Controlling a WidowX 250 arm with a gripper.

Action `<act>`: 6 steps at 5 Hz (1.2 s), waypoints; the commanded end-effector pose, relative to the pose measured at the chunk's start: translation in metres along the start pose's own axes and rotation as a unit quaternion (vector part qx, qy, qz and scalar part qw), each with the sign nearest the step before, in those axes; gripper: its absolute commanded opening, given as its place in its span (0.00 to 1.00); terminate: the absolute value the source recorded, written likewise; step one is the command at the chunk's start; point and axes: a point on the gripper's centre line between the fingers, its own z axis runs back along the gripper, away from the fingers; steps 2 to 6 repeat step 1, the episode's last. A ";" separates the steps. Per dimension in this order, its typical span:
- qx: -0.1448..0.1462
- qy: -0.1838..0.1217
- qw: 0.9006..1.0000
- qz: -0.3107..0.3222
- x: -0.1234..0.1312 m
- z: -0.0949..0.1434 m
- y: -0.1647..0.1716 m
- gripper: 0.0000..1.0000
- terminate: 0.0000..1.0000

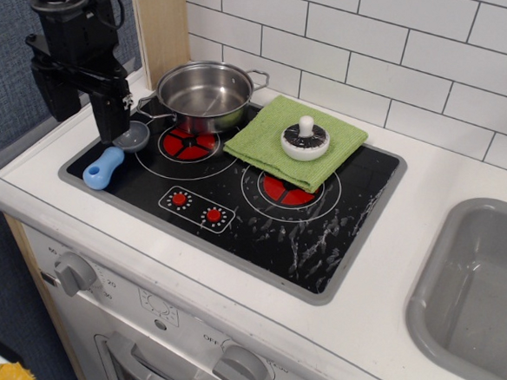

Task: Move the blue spoon to the bottom left of the stove top.

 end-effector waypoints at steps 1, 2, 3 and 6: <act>0.012 -0.013 1.000 -0.005 0.002 0.010 0.003 1.00 1.00; 0.012 -0.013 1.000 -0.005 0.002 0.010 0.003 1.00 1.00; 0.012 -0.013 1.000 -0.005 0.002 0.010 0.003 1.00 1.00; 0.012 -0.013 1.000 -0.005 0.002 0.010 0.003 1.00 1.00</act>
